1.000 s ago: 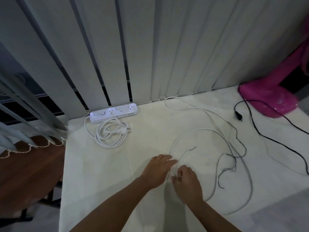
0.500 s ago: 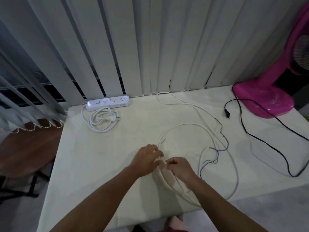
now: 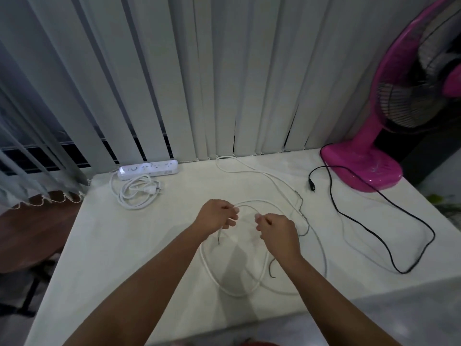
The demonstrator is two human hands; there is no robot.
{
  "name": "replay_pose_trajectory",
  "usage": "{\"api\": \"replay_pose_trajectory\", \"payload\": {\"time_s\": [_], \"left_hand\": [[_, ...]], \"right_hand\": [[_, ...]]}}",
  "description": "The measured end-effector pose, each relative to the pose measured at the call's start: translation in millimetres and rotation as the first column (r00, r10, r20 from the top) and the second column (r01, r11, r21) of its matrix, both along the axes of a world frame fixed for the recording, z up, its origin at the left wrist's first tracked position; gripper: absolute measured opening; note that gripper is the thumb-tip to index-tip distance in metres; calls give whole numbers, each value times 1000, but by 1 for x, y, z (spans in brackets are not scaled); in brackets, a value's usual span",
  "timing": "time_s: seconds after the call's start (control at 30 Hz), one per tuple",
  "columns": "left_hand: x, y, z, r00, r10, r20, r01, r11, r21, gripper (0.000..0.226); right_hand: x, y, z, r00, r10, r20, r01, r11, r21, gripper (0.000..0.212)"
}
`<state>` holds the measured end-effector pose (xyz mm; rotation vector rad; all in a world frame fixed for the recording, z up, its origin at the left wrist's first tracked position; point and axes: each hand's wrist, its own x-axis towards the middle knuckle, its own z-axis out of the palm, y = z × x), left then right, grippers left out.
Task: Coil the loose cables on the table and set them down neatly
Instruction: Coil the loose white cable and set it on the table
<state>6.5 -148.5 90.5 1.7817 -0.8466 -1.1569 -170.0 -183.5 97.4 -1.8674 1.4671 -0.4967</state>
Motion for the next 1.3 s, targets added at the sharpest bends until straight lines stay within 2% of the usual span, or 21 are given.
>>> {"api": "replay_pose_trajectory", "payload": {"time_s": [0.1,0.17,0.27,0.37,0.47,0.53,0.7,0.8,0.9,0.97,1.0,1.07,1.13,1.2,1.3], "left_hand": [[-12,-2,9,980,-85,-177,80,996,-33,20],[-19,-3,14,969,-169,-181,165,986,-37,23],[-31,-3,19,938,-316,-143,315,949,-34,27],[-42,1,18,891,-437,-119,436,899,-39,24],[-47,6,14,867,-494,-65,494,869,-8,17],[-48,6,11,881,-472,-42,472,881,-5,19],[-53,-8,13,936,-351,25,352,933,-82,30],[-63,-22,21,964,-237,117,256,946,-199,45],[-73,-35,28,936,-249,248,312,912,-265,54],[-78,-44,32,898,-277,341,379,881,-283,47],[-82,-48,33,866,-294,404,433,845,-313,36],[-91,-54,35,861,-359,360,489,780,-390,16],[-100,-56,38,901,-364,235,430,816,-387,15],[-105,-57,37,925,-307,223,367,877,-312,15],[-108,-55,29,926,-338,169,365,916,-166,16]], "right_hand": [[-8,-13,6,969,-150,198,106,970,218,41],[-11,-22,12,903,-290,318,167,917,363,37],[-18,-35,19,833,-417,364,184,829,529,33],[-19,-43,23,848,-402,345,136,795,591,22],[-16,-49,32,838,-401,370,134,808,573,5],[-17,-55,38,828,-404,390,134,817,561,9],[-25,-56,60,895,-292,338,38,803,595,14],[-38,-53,77,962,-91,256,-74,818,571,19],[-54,-51,97,974,93,208,-197,803,563,24],[-64,-50,110,957,188,223,-283,779,559,27],[-68,-50,116,940,229,252,-334,767,547,28],[-75,-49,127,890,283,358,-438,748,499,29],[-80,-49,137,822,294,488,-517,745,422,30],[-82,-52,147,734,261,626,-563,750,347,27],[-81,-61,156,512,140,848,-602,762,237,32]]}}
